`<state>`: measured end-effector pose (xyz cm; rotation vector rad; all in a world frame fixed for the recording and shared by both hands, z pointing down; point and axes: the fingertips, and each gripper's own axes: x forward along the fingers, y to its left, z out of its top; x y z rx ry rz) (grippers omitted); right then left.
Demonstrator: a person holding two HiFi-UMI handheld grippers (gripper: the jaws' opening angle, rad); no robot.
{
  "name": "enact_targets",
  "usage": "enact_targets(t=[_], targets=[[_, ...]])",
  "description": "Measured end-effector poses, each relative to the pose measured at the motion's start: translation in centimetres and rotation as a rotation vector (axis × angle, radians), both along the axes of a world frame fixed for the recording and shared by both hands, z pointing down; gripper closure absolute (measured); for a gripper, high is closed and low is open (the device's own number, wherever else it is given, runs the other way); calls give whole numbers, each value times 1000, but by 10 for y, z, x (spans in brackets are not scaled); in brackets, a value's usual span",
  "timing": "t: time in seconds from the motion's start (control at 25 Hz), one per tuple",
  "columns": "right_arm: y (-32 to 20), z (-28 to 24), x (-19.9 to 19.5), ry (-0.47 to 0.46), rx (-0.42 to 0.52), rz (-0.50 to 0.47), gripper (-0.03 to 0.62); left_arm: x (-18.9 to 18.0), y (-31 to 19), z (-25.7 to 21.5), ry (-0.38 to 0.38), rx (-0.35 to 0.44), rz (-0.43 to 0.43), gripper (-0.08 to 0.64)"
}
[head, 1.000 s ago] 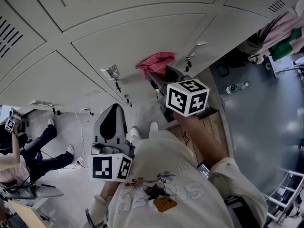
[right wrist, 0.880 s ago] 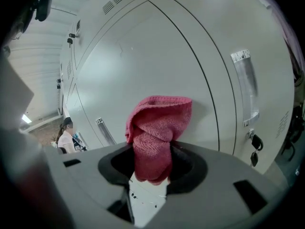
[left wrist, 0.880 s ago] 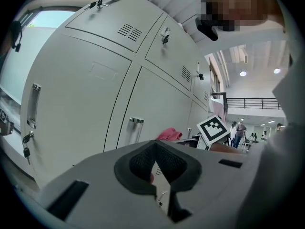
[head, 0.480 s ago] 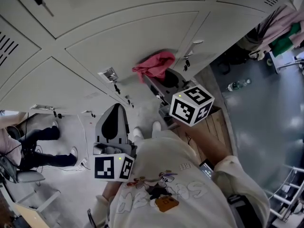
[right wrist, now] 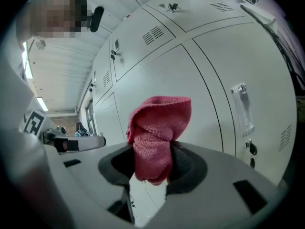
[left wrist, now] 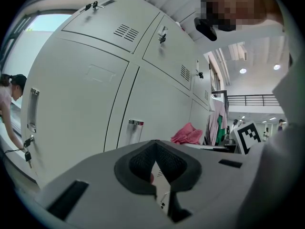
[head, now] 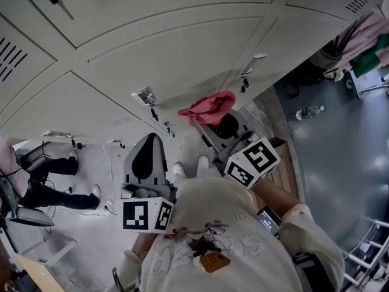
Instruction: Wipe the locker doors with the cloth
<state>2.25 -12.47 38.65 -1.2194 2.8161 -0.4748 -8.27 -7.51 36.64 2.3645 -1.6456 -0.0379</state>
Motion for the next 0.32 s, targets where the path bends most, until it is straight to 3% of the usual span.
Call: enact_targets(t=[0.32], targets=[[35, 20, 18, 103, 13, 51, 433, 2, 10, 9, 6, -32, 6, 554]])
